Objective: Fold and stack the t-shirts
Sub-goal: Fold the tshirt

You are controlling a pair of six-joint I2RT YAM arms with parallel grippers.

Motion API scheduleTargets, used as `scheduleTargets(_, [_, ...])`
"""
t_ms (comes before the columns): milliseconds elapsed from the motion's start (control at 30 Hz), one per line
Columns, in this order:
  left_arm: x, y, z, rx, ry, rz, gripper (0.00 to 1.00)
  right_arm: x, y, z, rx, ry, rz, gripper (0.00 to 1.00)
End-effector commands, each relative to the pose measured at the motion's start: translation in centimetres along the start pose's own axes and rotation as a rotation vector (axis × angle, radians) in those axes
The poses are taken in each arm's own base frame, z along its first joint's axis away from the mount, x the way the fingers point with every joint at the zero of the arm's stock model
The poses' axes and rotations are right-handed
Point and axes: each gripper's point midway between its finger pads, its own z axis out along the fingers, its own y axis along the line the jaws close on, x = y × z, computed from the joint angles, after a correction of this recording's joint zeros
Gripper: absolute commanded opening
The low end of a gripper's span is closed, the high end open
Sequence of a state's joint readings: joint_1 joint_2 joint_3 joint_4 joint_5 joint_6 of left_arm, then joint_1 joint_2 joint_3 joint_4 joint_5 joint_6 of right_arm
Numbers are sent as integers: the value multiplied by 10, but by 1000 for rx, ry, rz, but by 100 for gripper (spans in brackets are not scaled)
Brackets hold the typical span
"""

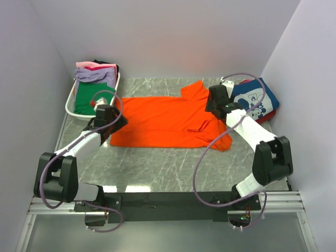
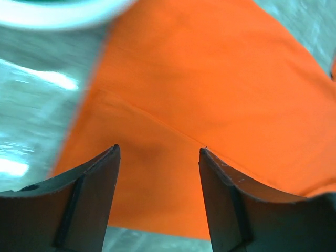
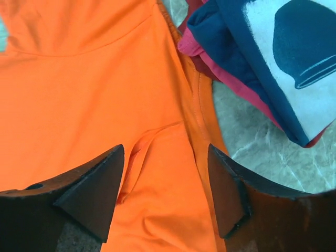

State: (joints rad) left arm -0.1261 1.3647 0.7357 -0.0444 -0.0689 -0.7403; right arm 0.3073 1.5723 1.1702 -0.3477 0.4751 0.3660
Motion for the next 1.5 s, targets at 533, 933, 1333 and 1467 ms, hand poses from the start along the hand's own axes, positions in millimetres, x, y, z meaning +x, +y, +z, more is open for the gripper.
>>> scheduleTargets(533, [107, -89, 10, 227, 166, 199, 74, 85, -18, -62, -252, 148, 69, 72])
scheduleTargets(933, [126, -54, 22, 173, 214, 198, 77, 130, -34, -50, -234, 304, 47, 72])
scheduleTargets(1333, [119, -22, 25, 125, 211, 167, 77, 147, -45, -53, -195, 343, 45, 71])
scheduleTargets(1467, [120, -18, 24, 125, 220, 162, 77, 150, -45, -49, -188, 353, 40, 70])
